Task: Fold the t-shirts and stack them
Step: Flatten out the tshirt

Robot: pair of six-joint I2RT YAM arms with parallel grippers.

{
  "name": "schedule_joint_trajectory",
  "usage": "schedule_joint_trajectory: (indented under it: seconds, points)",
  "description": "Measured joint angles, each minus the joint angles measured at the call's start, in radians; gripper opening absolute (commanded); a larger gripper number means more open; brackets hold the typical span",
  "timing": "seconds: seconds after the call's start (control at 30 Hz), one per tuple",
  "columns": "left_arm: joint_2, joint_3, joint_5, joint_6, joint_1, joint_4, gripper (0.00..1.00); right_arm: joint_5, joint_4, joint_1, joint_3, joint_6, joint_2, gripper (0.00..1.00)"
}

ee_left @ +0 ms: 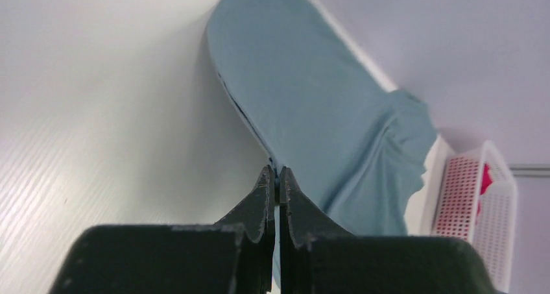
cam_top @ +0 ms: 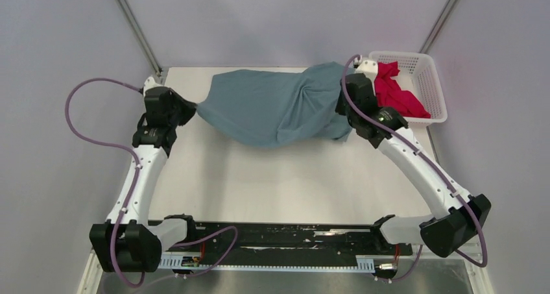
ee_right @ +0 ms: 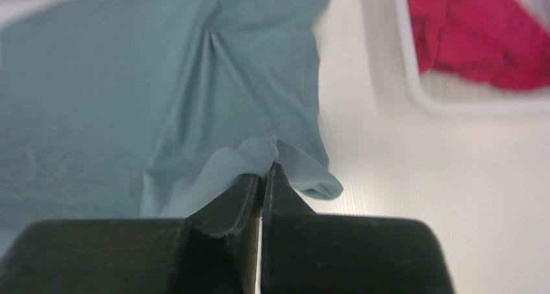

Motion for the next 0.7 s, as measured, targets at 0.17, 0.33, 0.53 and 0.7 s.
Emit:
schedule_joint_trajectory:
  seconds: [0.17, 0.33, 0.53, 0.7]
  points:
    - [-0.018, 0.200, -0.047, 0.037, -0.032, 0.008, 0.00, 0.051, 0.096, -0.001, 0.205, -0.154, -0.012, 0.00]
    - [-0.066, 0.388, -0.101, 0.080, -0.040, -0.018, 0.00, 0.037, 0.165, -0.002, 0.369, -0.290, -0.074, 0.00]
    - [-0.154, 0.580, -0.120, 0.137, -0.040, -0.043, 0.00, -0.096, 0.210, -0.002, 0.591, -0.415, -0.137, 0.00]
    - [-0.209, 0.743, -0.116, 0.176, -0.040, -0.090, 0.00, -0.200, 0.221, -0.002, 0.752, -0.473, -0.168, 0.00]
